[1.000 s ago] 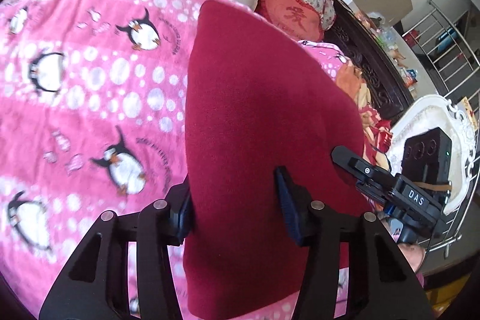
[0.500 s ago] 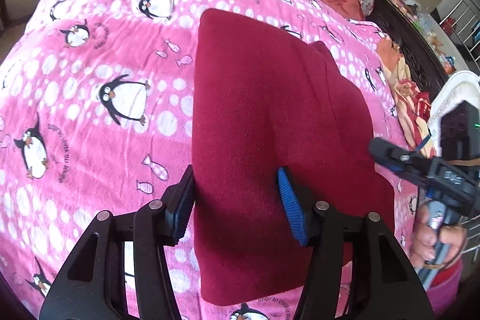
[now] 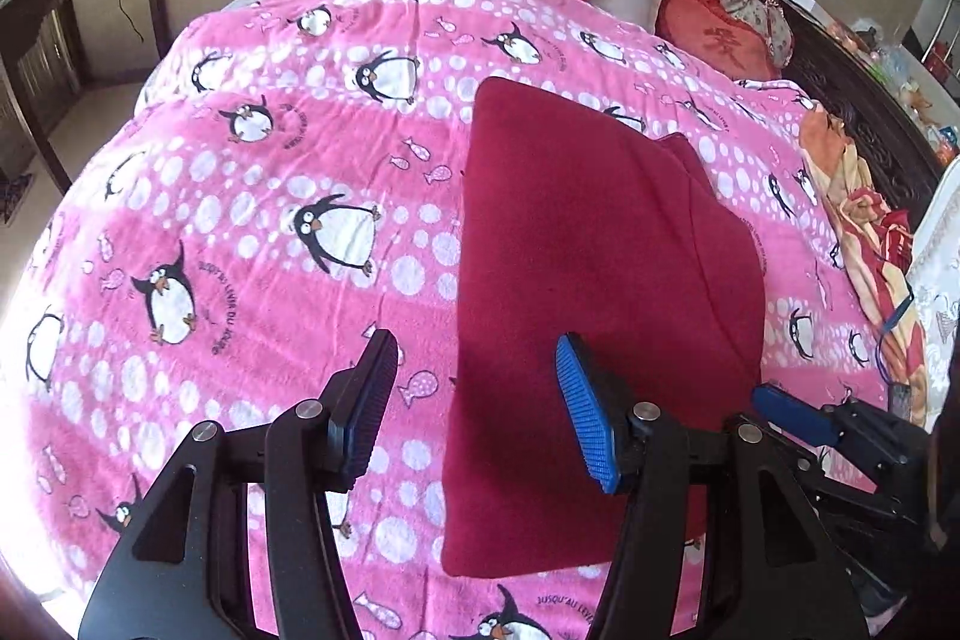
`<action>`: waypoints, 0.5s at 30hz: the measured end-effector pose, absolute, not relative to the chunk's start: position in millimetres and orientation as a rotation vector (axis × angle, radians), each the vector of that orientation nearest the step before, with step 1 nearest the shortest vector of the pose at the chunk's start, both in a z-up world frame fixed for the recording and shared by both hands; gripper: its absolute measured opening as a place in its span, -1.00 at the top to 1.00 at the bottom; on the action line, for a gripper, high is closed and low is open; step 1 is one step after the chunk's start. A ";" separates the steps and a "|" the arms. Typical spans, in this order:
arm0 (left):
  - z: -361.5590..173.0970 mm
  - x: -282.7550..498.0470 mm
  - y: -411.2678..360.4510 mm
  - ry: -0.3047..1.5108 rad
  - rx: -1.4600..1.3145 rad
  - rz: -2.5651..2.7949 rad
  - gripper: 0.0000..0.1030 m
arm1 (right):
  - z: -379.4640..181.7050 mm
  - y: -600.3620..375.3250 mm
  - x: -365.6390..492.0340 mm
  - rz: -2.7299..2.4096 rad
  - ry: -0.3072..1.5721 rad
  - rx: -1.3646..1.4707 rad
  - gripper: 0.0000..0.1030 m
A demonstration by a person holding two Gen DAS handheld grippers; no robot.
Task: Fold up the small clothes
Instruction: 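Release the bundle and pull both grippers back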
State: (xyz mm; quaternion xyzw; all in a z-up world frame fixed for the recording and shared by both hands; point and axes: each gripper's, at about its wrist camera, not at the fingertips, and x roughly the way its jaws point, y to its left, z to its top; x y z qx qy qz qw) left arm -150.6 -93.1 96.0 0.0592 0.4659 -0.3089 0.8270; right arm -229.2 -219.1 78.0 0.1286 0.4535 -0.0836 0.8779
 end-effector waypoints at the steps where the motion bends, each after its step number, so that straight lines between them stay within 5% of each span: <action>1: 97.2 -152.7 -92.8 0.981 0.135 -0.655 -0.07 | 76.9 -222.2 -232.9 -0.176 0.928 0.295 0.48; 8: 110.5 -169.0 -90.7 0.919 0.161 -0.659 -0.07 | 96.9 -228.4 -248.4 -0.193 0.876 0.366 0.48; 12: 117.5 -177.3 -90.8 0.894 0.179 -0.665 -0.07 | 113.3 -221.8 -254.3 -0.222 0.827 0.383 0.16; 15: 120.9 -183.4 -89.9 0.876 0.178 -0.668 -0.07 | 121.1 -217.0 -255.2 -0.251 0.806 0.368 0.12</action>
